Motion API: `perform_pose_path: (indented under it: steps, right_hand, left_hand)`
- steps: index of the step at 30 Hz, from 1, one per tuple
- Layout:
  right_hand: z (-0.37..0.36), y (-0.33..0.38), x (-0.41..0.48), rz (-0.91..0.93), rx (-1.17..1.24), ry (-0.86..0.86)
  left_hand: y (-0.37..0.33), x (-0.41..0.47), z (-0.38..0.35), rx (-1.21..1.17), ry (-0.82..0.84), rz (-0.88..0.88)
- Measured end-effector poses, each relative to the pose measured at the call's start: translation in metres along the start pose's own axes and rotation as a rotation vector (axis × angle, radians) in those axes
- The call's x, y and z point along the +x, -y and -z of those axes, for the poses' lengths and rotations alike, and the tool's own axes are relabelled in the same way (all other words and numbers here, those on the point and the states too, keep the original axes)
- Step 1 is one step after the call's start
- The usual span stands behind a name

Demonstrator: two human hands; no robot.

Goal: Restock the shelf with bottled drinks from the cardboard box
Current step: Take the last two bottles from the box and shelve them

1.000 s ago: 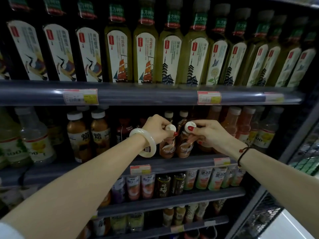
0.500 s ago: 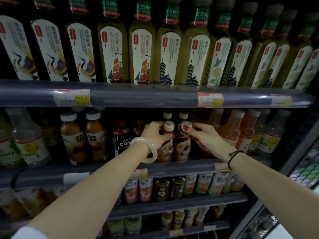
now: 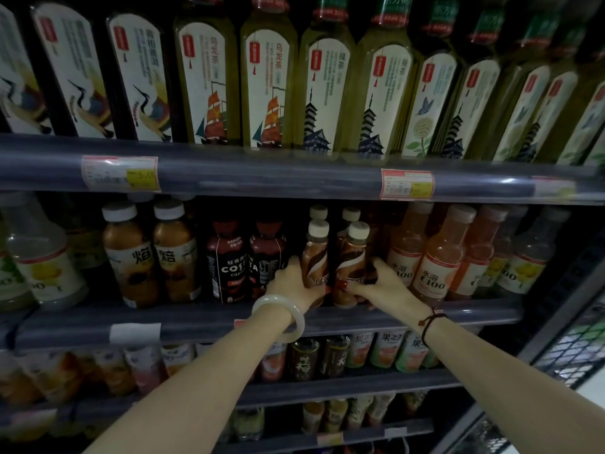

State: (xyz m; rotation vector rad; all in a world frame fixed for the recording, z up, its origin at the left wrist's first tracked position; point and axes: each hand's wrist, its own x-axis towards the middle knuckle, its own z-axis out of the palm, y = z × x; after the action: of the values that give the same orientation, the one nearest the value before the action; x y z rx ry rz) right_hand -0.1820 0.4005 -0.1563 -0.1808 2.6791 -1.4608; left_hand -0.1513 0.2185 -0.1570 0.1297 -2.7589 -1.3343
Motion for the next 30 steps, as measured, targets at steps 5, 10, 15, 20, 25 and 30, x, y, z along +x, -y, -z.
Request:
perform_pose_path:
  steps: [5,10,15,20,25,30]
  right_hand:
    - [-0.005,-0.005,0.001,0.023,-0.048,0.039]
    - [-0.008,-0.010,0.007,0.047,-0.016,0.021]
    - [-0.008,-0.012,0.018,0.056,-0.017,0.015]
    - [-0.008,-0.014,0.026,0.056,-0.028,0.013]
    - [-0.007,-0.013,0.027,0.066,-0.055,0.007]
    - [-0.004,-0.006,0.022,0.041,-0.081,0.019]
  left_hand:
    - [0.013,0.005,-0.010,-0.016,0.023,-0.007]
    - [0.015,0.013,-0.015,-0.031,0.015,-0.023]
    - [0.013,0.021,-0.023,-0.053,-0.030,-0.017]
    - [0.011,0.026,-0.025,-0.063,-0.053,-0.017]
    - [0.012,0.024,-0.026,-0.081,-0.050,-0.015]
    - [0.008,0.017,-0.017,-0.085,0.010,0.054]
